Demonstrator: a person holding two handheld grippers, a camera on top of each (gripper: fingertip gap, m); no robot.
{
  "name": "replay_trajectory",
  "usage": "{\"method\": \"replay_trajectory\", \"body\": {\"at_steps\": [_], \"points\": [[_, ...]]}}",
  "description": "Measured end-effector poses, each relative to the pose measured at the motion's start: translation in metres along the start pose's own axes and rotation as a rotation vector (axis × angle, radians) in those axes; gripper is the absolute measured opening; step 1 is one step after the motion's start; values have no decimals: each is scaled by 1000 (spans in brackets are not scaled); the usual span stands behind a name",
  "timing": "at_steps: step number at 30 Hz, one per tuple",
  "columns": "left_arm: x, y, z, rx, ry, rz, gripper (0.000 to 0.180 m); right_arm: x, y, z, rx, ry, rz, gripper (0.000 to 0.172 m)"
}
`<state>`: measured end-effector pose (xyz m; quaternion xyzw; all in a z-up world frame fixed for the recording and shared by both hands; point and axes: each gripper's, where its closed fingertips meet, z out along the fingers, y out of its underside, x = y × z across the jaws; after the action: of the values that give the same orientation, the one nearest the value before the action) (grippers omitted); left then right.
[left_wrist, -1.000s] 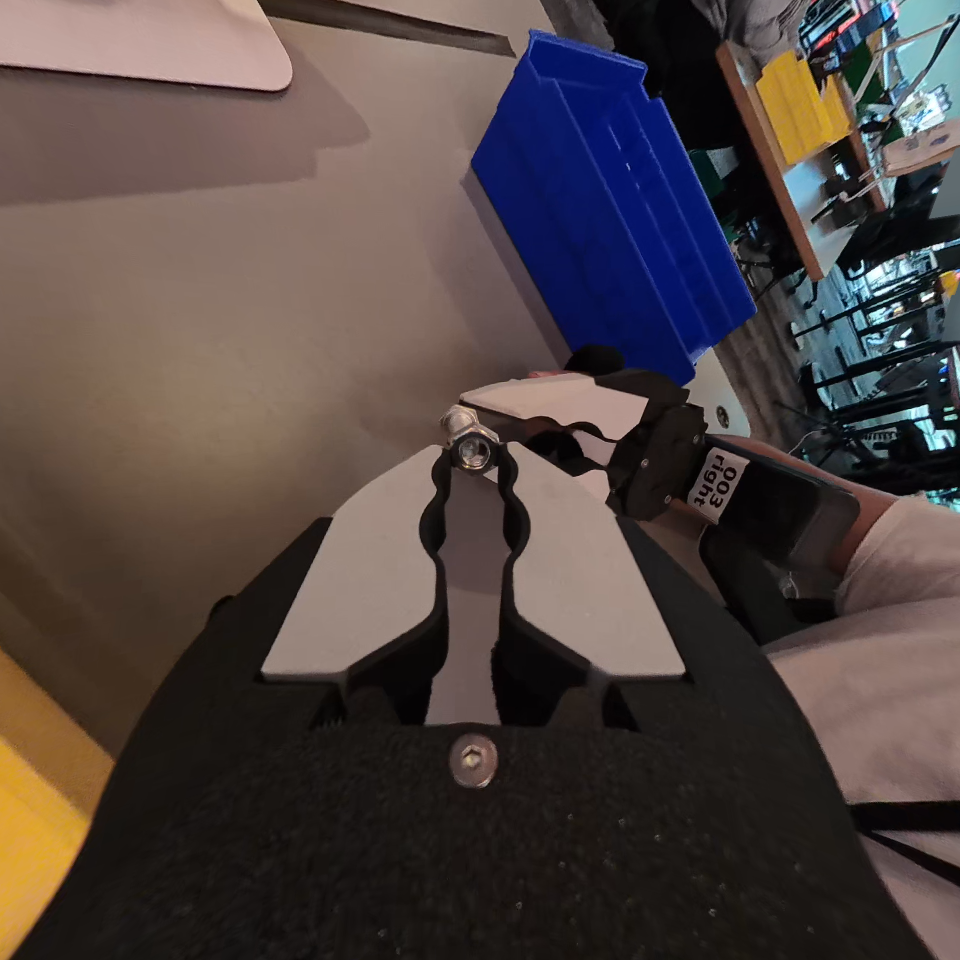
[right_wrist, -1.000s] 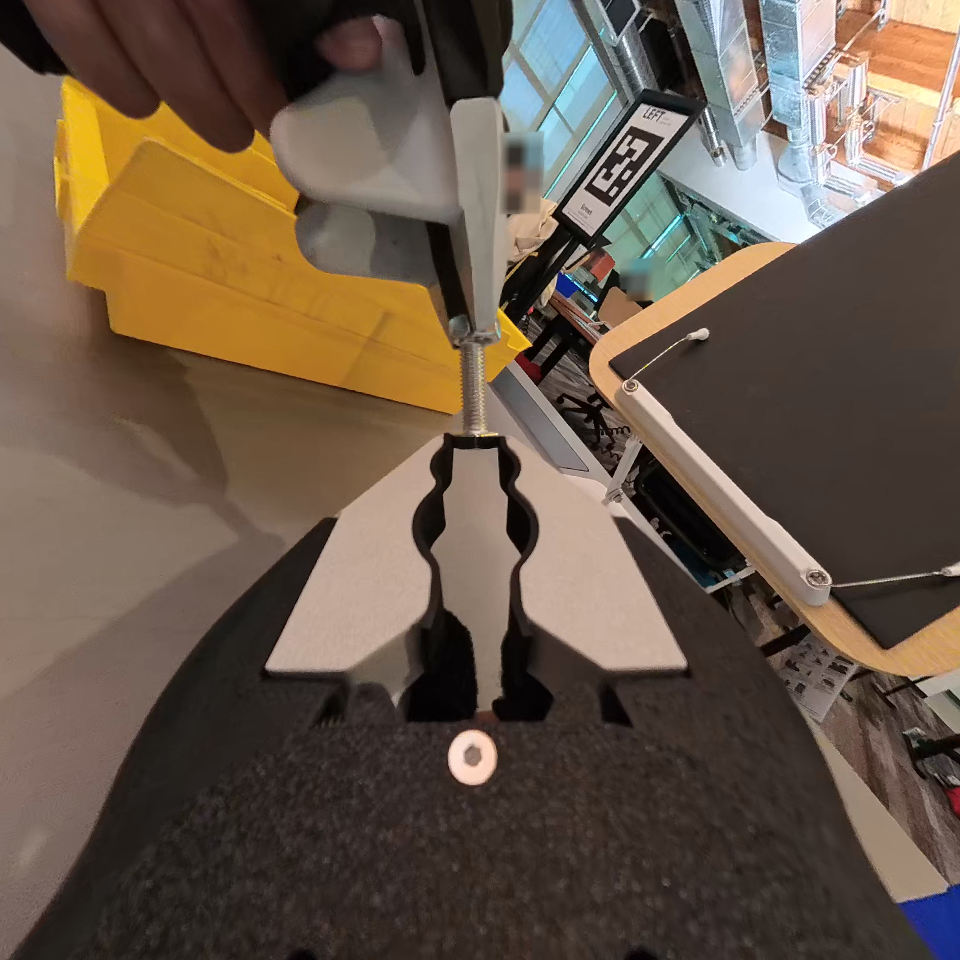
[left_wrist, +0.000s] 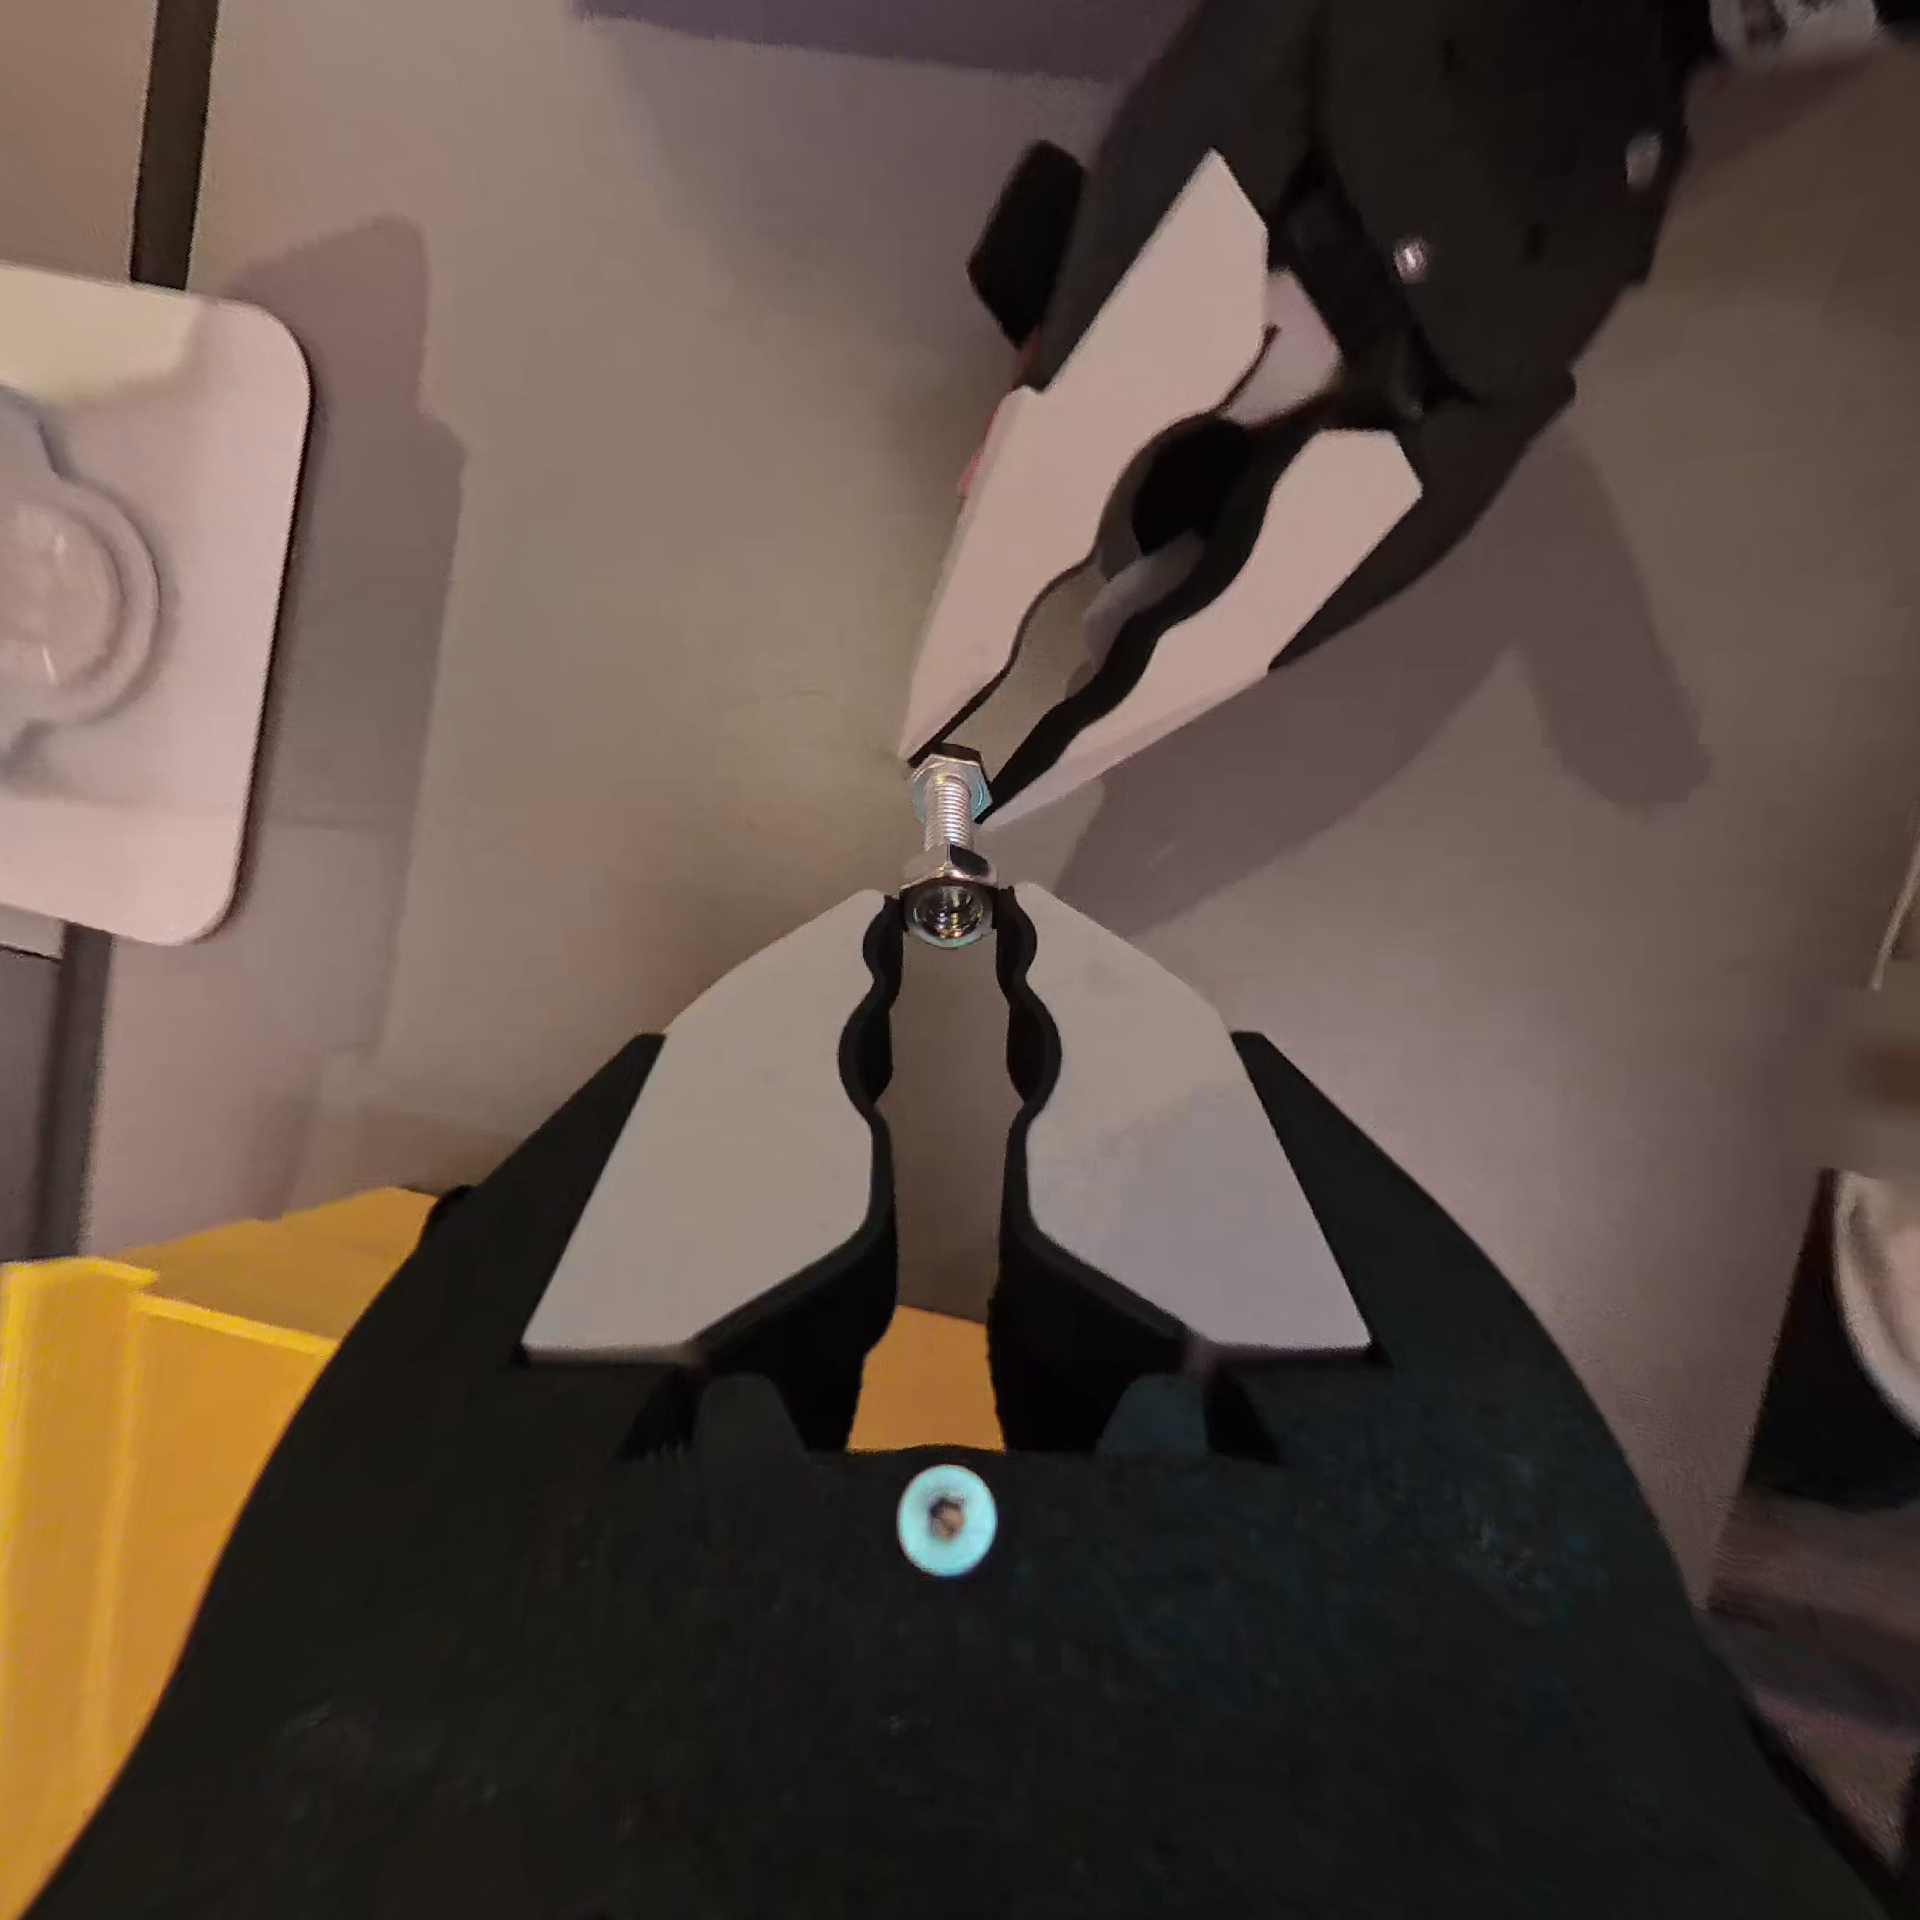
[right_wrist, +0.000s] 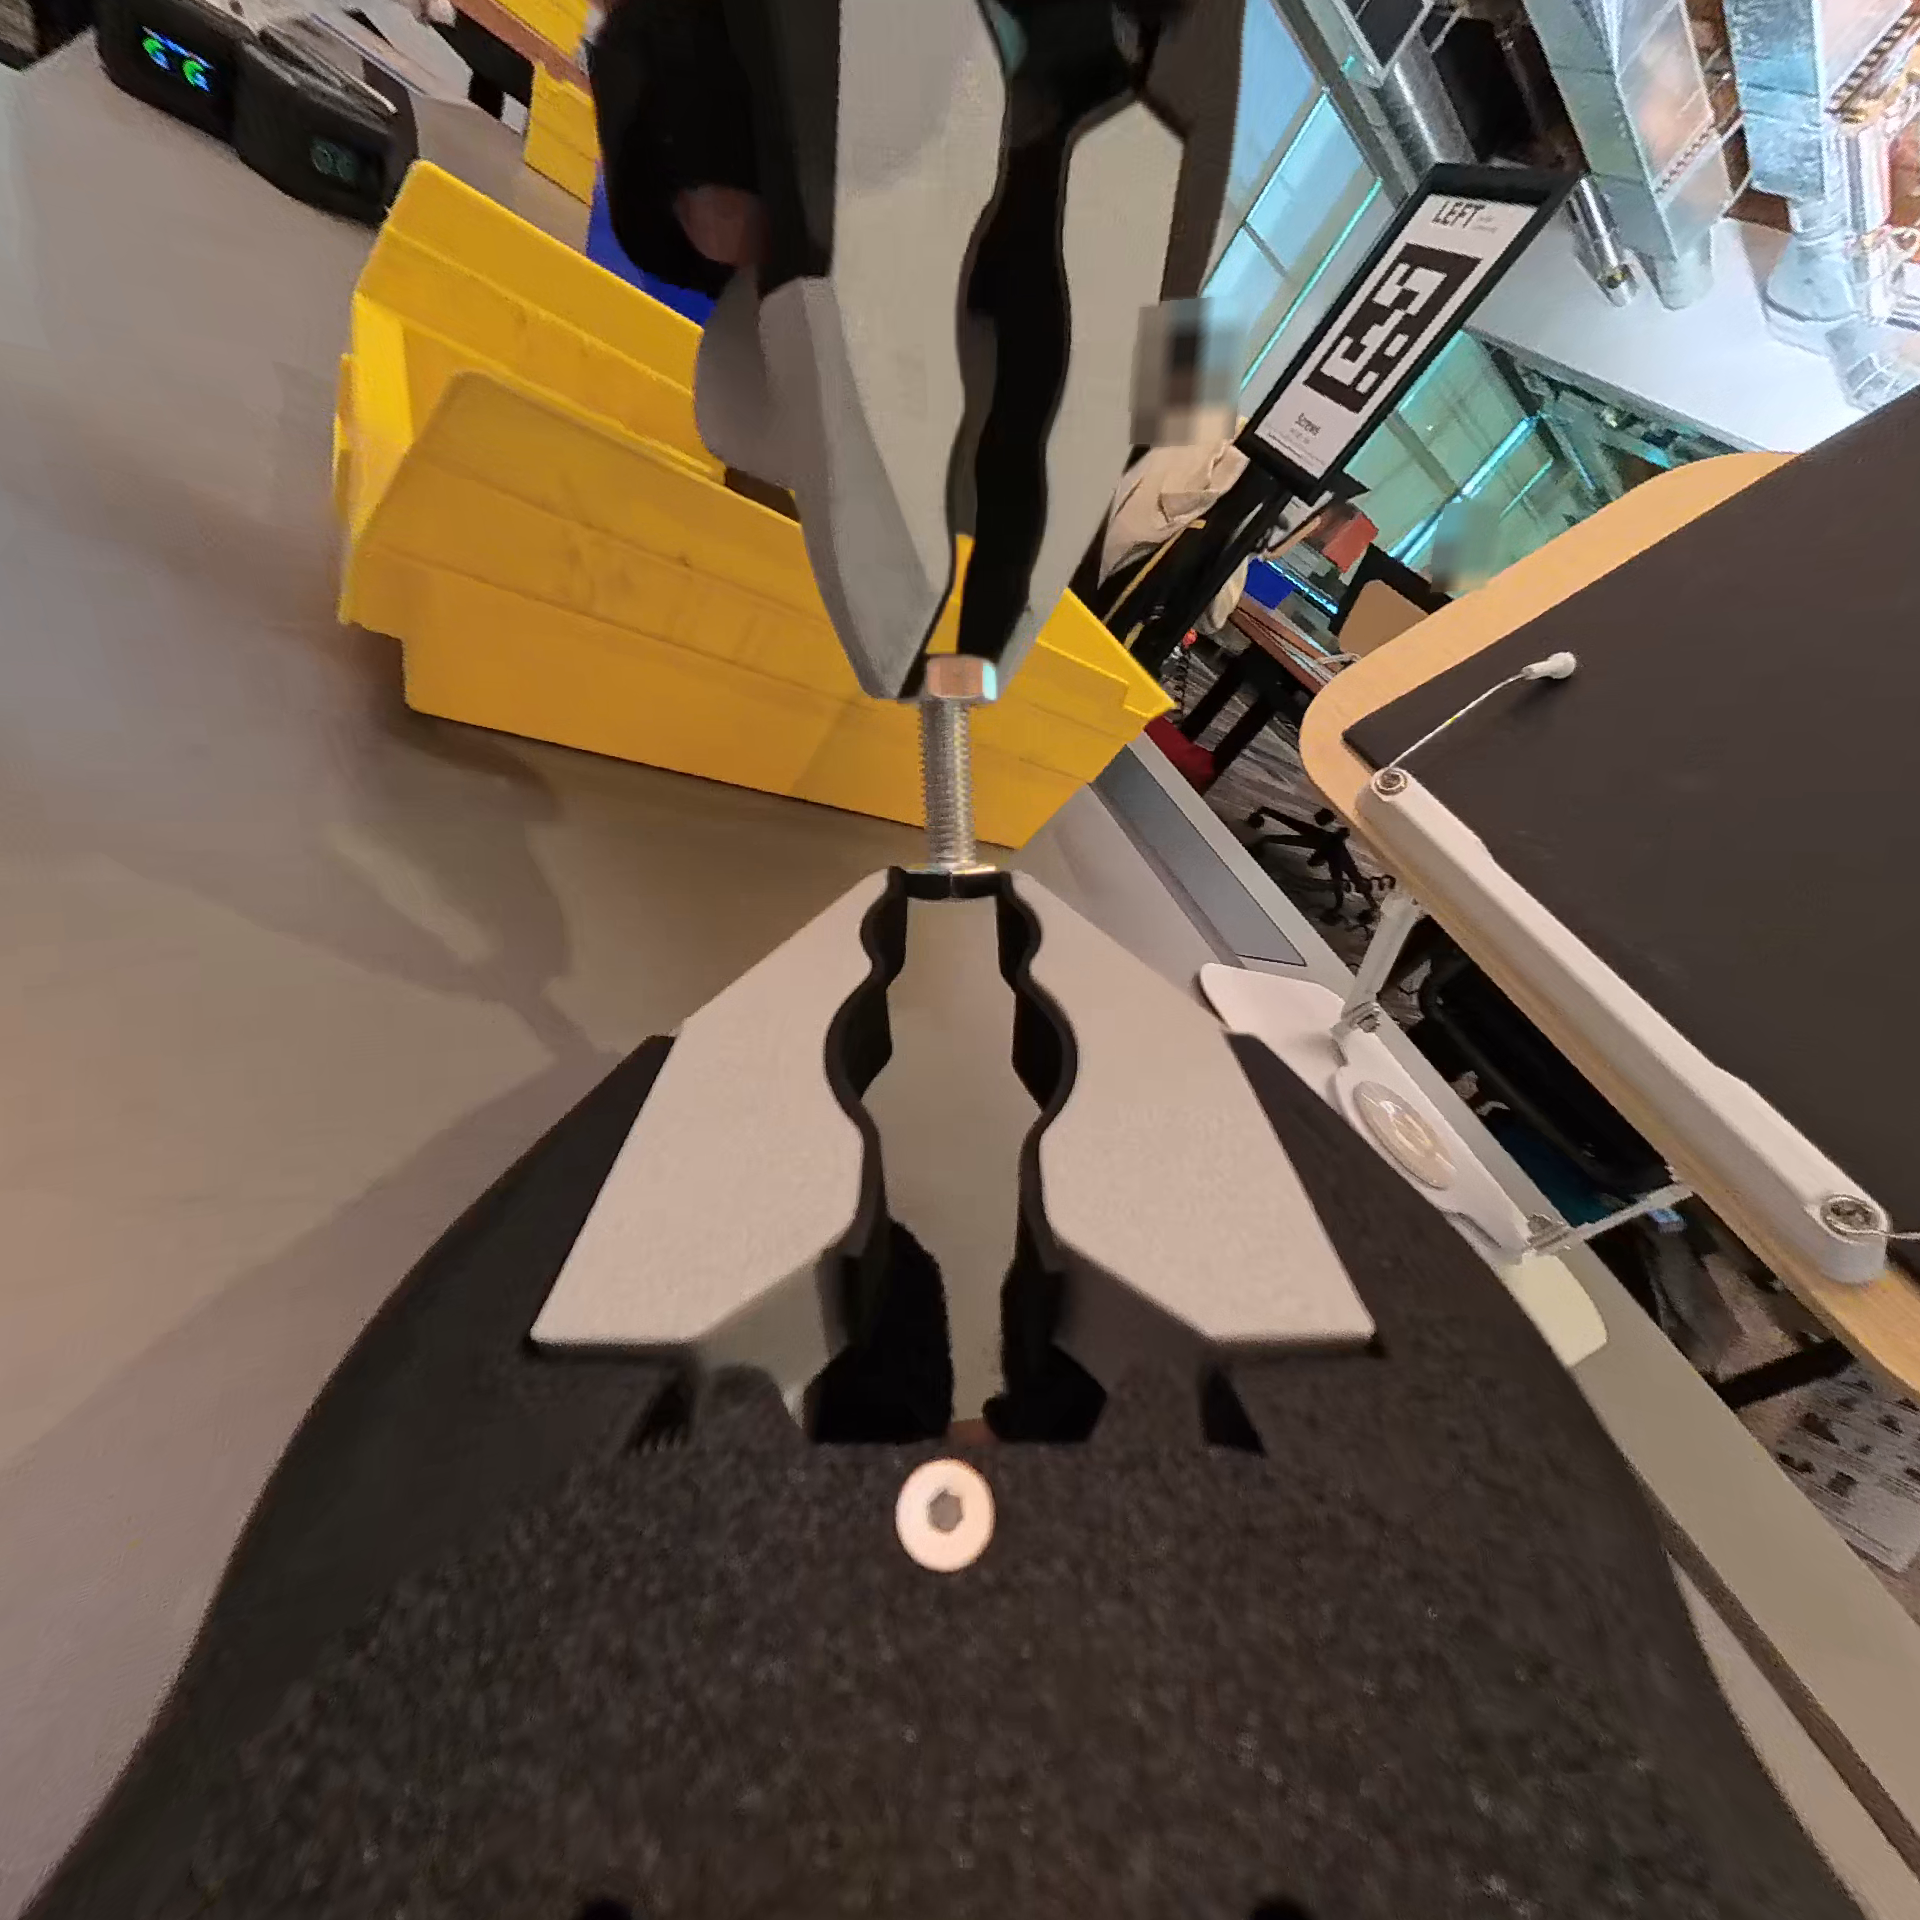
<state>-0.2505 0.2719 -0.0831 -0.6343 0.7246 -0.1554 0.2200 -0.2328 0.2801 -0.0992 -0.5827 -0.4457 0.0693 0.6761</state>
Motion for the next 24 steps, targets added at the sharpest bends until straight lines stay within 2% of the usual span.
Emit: {"method": "replay_trajectory", "body": {"at_steps": [8, 15, 18, 24], "points": [[5, 6, -6, -199, -8, 395, 17, -9, -8, -2, 65, -92, 57, 17], [-7, -3, -6, -325, -174, 662, 17, 3, -4, -1, 54, -56, 115, 17], [-13, -7, -4, -326, -223, 582, 17, 11, -1, -1, 23, 22, 60, 17], [-14, -10, 1, -168, -85, 134, 17, 20, 3, -2, -42, 157, -101, 17]]}}
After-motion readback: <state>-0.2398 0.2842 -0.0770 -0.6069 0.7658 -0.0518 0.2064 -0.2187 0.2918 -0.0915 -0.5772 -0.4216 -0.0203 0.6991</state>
